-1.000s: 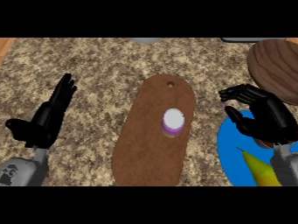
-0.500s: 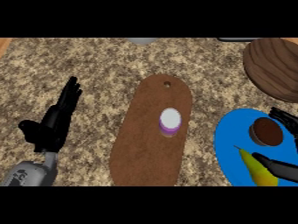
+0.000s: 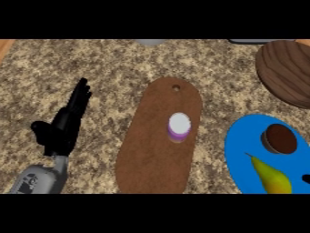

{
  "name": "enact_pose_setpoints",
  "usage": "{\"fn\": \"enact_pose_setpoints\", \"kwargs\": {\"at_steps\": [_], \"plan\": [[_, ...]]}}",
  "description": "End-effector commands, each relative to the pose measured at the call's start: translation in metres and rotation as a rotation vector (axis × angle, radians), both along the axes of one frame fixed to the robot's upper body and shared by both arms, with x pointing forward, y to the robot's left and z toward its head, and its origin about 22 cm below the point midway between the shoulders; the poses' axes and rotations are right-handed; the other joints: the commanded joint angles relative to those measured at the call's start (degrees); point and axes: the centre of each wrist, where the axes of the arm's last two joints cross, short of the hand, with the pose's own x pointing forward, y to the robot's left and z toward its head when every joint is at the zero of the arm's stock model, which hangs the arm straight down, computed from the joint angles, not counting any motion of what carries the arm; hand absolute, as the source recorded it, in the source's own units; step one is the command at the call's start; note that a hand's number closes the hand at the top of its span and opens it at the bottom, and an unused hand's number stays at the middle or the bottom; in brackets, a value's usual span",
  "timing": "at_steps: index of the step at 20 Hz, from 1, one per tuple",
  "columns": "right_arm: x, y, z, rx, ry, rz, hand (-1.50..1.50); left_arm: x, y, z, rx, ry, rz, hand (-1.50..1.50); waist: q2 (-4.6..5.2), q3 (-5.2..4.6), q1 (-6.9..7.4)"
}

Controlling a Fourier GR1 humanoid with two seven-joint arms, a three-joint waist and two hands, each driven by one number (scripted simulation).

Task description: Pick the cupcake from the plate and place it in the bowl

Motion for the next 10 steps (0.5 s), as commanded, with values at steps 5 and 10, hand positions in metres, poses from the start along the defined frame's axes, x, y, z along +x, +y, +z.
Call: {"fn": "enact_pose_setpoints", "kwargs": {"at_steps": [5, 10], "plan": [[0.009, 0.005, 0.052, -0.089, 0.263, -0.003, -1.50, -0.002, 0.006, 0.005, 0.009, -0.006, -0.005, 0.00, 0.03, -0.02, 0.54], [0.035, -0.004, 0.048, -0.172, 0.436, -0.007, -1.50, 0.001, -0.003, -0.005, 0.007, 0.013, -0.024, 0.00, 0.21, 0.02, 0.89]]}}
